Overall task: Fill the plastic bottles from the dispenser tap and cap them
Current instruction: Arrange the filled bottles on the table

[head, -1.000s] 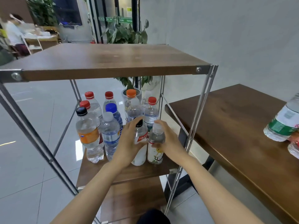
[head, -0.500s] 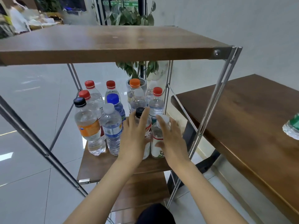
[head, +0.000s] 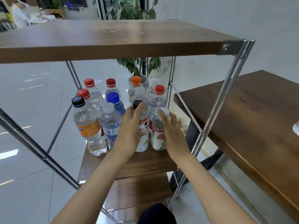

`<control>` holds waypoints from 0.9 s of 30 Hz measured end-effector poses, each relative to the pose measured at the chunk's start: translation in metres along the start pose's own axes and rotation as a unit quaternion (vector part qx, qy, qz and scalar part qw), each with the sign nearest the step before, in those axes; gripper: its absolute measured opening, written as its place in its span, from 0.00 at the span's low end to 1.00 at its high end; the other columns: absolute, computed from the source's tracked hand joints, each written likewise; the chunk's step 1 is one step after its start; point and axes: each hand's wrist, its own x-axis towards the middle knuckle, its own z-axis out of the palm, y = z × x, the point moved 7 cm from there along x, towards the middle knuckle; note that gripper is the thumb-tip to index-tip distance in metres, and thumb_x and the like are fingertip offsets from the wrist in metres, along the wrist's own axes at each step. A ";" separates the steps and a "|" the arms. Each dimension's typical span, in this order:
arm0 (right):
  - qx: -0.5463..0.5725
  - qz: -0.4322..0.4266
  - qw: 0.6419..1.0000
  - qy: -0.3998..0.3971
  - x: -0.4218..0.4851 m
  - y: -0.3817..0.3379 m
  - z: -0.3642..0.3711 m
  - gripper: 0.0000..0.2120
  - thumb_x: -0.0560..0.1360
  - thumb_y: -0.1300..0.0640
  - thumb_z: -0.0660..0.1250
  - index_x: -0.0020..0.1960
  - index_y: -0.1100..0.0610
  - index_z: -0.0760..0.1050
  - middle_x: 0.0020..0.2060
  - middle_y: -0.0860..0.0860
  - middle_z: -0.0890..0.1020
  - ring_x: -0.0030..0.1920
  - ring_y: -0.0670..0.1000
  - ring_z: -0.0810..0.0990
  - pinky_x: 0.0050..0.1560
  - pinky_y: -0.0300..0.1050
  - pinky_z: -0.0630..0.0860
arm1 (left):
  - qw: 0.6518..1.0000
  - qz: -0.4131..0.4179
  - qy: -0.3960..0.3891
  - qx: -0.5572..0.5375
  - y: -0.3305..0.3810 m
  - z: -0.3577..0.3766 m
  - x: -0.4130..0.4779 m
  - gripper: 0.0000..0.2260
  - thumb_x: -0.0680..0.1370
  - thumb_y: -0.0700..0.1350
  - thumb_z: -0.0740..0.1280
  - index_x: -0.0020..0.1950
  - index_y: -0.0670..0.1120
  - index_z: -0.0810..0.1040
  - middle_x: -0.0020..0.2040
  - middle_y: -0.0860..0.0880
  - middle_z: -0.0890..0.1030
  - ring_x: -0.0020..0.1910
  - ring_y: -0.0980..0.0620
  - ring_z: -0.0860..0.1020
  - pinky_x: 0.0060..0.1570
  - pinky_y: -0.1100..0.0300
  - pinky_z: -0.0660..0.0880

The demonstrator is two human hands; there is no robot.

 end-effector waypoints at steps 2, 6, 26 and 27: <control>0.002 -0.003 1.000 0.001 0.002 0.002 0.003 0.41 0.76 0.60 0.70 0.78 0.42 0.49 0.77 0.54 0.55 0.74 0.56 0.62 0.64 0.54 0.75 | 1.000 0.004 0.004 0.001 0.000 0.001 0.002 0.48 0.68 0.33 0.78 0.79 0.55 0.55 0.75 0.47 0.62 0.74 0.47 0.63 0.65 0.61 0.62; -0.005 -0.007 1.000 0.004 0.003 0.003 0.004 0.44 0.75 0.62 0.70 0.77 0.39 0.47 0.77 0.52 0.54 0.73 0.56 0.64 0.62 0.53 0.77 | 1.000 0.001 0.005 -0.006 0.000 0.002 0.003 0.47 0.69 0.34 0.78 0.79 0.55 0.55 0.75 0.46 0.62 0.75 0.46 0.63 0.69 0.53 0.67; -0.160 -0.064 0.981 0.089 -0.096 -0.038 -0.082 0.22 0.69 0.59 0.77 0.62 0.51 0.78 0.53 0.46 0.82 0.55 0.49 0.80 0.40 0.44 0.82 | 0.989 0.126 0.015 0.079 0.101 -0.026 -0.059 0.27 0.66 0.36 0.79 0.64 0.46 0.77 0.62 0.44 0.78 0.59 0.40 0.78 0.41 0.48 0.80; -0.165 -0.064 0.979 0.104 -0.104 -0.039 -0.095 0.21 0.69 0.59 0.77 0.60 0.51 0.79 0.51 0.45 0.83 0.53 0.49 0.80 0.40 0.43 0.81 | 0.987 0.142 0.016 0.071 0.113 -0.026 -0.059 0.25 0.67 0.36 0.78 0.63 0.46 0.78 0.61 0.45 0.79 0.58 0.41 0.78 0.41 0.48 0.80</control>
